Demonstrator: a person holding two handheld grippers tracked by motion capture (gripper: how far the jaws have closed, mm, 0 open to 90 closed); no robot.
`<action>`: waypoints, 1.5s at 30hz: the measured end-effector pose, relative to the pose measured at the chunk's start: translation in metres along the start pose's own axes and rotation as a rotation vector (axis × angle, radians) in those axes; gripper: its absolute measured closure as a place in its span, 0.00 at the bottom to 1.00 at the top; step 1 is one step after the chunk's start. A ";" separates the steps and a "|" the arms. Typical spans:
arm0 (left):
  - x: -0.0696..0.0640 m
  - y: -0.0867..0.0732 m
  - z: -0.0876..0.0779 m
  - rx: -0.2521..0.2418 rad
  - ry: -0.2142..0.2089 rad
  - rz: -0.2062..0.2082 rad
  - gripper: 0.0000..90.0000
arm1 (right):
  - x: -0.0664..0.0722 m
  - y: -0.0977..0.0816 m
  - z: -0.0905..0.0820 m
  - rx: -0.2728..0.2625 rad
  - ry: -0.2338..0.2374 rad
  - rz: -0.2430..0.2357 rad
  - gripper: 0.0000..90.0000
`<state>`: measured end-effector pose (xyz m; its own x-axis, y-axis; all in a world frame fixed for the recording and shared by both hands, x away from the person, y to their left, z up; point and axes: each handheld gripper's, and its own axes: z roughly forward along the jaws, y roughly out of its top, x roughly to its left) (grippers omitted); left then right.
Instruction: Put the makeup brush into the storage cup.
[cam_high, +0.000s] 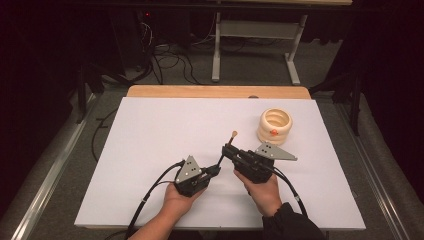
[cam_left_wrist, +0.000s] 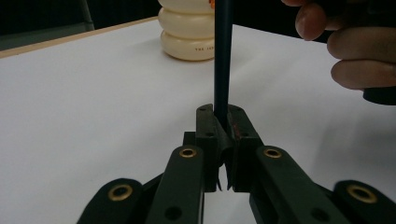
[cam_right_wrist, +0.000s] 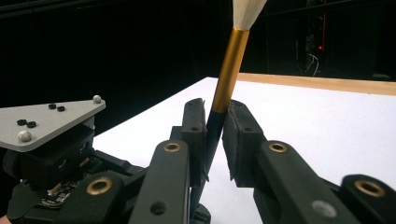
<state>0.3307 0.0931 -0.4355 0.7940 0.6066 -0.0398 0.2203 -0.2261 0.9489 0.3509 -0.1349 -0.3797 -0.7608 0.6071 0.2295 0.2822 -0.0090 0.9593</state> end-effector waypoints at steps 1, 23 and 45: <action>0.000 0.000 0.000 0.000 0.000 0.000 0.95 | 0.000 0.000 0.000 0.000 0.001 0.000 0.91; 0.000 0.000 0.001 0.007 -0.003 -0.001 0.95 | -0.001 0.000 0.001 0.006 0.029 0.018 0.93; -0.001 -0.001 0.002 0.006 -0.003 0.001 0.94 | 0.001 0.000 0.000 0.006 0.055 0.020 0.95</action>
<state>0.3309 0.0915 -0.4366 0.7956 0.6045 -0.0399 0.2230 -0.2310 0.9471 0.3503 -0.1338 -0.3795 -0.7861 0.5618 0.2577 0.3012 -0.0160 0.9534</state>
